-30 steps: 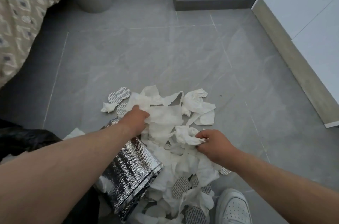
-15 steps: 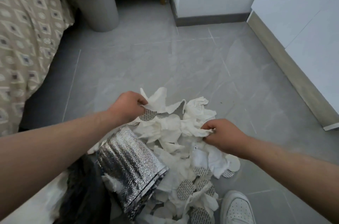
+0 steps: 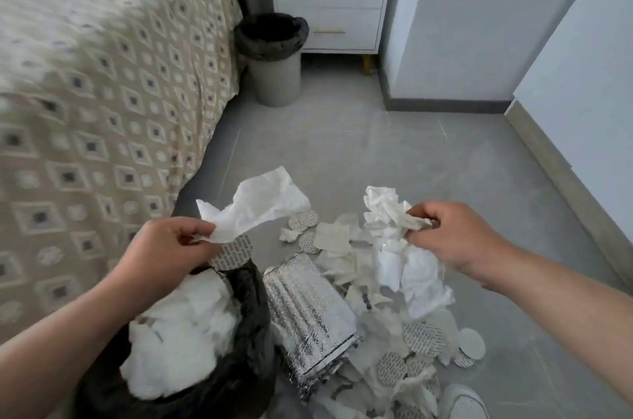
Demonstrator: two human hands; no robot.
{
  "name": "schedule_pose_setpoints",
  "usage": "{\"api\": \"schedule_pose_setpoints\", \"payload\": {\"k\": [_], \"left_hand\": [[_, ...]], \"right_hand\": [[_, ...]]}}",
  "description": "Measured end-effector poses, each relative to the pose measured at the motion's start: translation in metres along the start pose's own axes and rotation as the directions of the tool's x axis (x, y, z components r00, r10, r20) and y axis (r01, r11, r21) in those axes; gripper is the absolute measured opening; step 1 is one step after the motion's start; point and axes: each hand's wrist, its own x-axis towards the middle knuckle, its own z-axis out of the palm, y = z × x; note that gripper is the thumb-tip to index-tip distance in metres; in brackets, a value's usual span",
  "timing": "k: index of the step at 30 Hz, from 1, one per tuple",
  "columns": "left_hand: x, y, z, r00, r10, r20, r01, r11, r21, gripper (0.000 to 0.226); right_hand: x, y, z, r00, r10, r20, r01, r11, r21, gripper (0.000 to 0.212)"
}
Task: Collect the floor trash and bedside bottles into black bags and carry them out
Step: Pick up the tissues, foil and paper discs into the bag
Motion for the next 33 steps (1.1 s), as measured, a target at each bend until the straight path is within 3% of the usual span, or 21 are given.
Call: {"api": "schedule_pose_setpoints", "payload": {"k": [6, 10, 20, 24, 28, 31, 33], "left_hand": [[-0.033, -0.077, -0.031, 0.989, -0.123, -0.087, 0.127, 0.991, 0.043, 0.025], [-0.031, -0.117, -0.011, 0.978, -0.208, 0.021, 0.193, 0.938, 0.289, 0.026], [-0.015, -0.127, 0.015, 0.966, -0.091, 0.240, -0.033, 0.884, 0.466, 0.061], [-0.028, -0.153, 0.000, 0.995, 0.049, 0.089, -0.088, 0.859, 0.504, 0.069], [-0.047, -0.186, -0.004, 0.997, 0.060, -0.043, -0.026, 0.826, 0.564, 0.088], [-0.055, -0.204, -0.004, 0.994, 0.082, -0.072, -0.048, 0.921, 0.387, 0.091], [-0.057, -0.209, -0.007, 0.971, 0.163, -0.174, -0.112, 0.956, 0.273, 0.084]], "right_hand": [[-0.002, -0.029, 0.034, 0.998, 0.022, 0.060, -0.034, 0.980, 0.195, 0.018], [0.008, -0.043, 0.062, 0.991, 0.044, 0.124, -0.077, 0.958, 0.277, 0.016], [0.024, -0.059, 0.104, 0.977, 0.033, 0.209, -0.102, 0.939, 0.328, 0.018], [0.019, -0.070, 0.108, 0.969, 0.012, 0.245, -0.109, 0.916, 0.385, 0.019], [0.015, -0.097, 0.134, 0.934, -0.066, 0.350, -0.117, 0.871, 0.477, 0.021], [0.015, -0.117, 0.174, 0.912, -0.085, 0.400, -0.130, 0.867, 0.481, 0.021], [0.016, -0.127, 0.204, 0.903, -0.057, 0.425, -0.183, 0.845, 0.502, 0.020]]}}
